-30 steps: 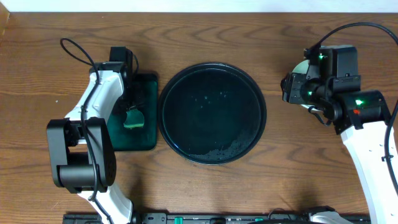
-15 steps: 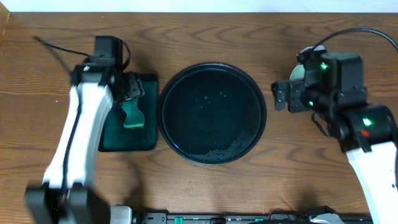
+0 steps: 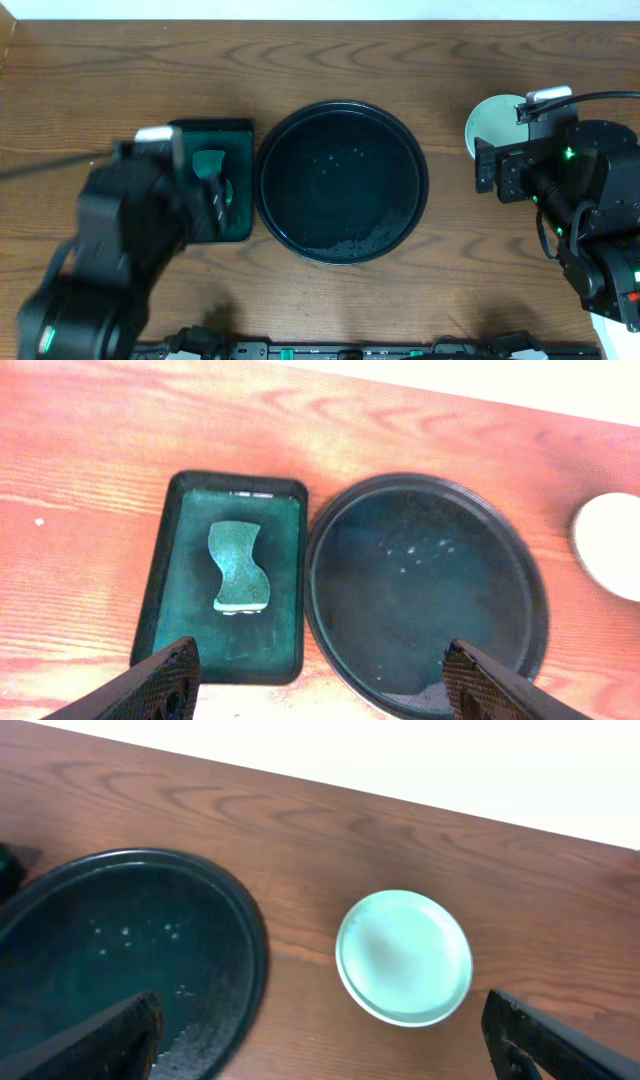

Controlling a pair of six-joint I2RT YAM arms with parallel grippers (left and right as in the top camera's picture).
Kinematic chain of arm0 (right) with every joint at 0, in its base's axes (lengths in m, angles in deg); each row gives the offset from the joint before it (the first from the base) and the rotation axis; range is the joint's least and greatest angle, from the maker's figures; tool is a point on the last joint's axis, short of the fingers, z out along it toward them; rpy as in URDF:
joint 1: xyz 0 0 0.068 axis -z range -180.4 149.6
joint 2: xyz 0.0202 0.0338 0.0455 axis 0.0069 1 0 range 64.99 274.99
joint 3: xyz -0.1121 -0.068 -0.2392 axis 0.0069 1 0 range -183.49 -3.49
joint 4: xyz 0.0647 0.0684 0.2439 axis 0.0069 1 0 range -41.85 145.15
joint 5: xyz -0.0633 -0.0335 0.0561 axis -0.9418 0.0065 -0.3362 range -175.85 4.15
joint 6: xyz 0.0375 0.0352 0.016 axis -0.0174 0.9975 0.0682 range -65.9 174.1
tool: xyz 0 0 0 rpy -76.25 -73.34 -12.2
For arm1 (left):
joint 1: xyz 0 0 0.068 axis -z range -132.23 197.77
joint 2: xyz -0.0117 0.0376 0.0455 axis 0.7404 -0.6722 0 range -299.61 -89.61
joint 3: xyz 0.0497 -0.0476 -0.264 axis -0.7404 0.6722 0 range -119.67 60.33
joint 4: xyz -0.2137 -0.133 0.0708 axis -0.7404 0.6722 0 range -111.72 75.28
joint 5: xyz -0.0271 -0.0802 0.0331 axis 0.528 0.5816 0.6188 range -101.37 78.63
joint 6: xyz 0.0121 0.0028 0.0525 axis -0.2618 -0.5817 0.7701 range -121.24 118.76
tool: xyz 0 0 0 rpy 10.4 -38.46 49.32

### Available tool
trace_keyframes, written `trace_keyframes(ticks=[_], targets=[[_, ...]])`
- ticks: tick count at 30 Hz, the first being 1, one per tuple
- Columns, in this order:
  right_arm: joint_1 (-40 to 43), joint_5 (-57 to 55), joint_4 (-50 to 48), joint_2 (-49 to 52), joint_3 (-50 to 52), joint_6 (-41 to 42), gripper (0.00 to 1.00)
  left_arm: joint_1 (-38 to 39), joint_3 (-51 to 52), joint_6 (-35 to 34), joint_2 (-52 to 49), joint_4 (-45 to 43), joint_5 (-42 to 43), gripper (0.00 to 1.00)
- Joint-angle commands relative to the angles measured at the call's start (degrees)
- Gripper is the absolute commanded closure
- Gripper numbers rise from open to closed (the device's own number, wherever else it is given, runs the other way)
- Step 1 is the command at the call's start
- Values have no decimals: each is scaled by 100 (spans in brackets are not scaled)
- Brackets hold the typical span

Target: Clean dirty plates on tray and stack at the side

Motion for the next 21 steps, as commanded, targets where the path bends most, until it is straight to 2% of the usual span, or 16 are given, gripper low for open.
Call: trace_keyframes(ticks=[1,5,9,11,15,21], targets=[[-28,-247,81,42,-63,-109,1,48,-68,90,527,212,-13,22],[-28,-245,365,109,-63,-109,1,48,-68,-474,1193,702,-555,22],[-28,-245,597,151,-61,-111,1,48,-46,-638,1832,1158,-647,22],[-28,-245,688,153,-61,-109,1,46,17,-658,2181,1239,-667,22],[-28,-245,787,153,-61,-109,1,46,188,-1158,2957,1270,-1314,21],[-28,-245,787,153,-61,-109,1,46,221,-1172,3458,1344,-1462,21]])
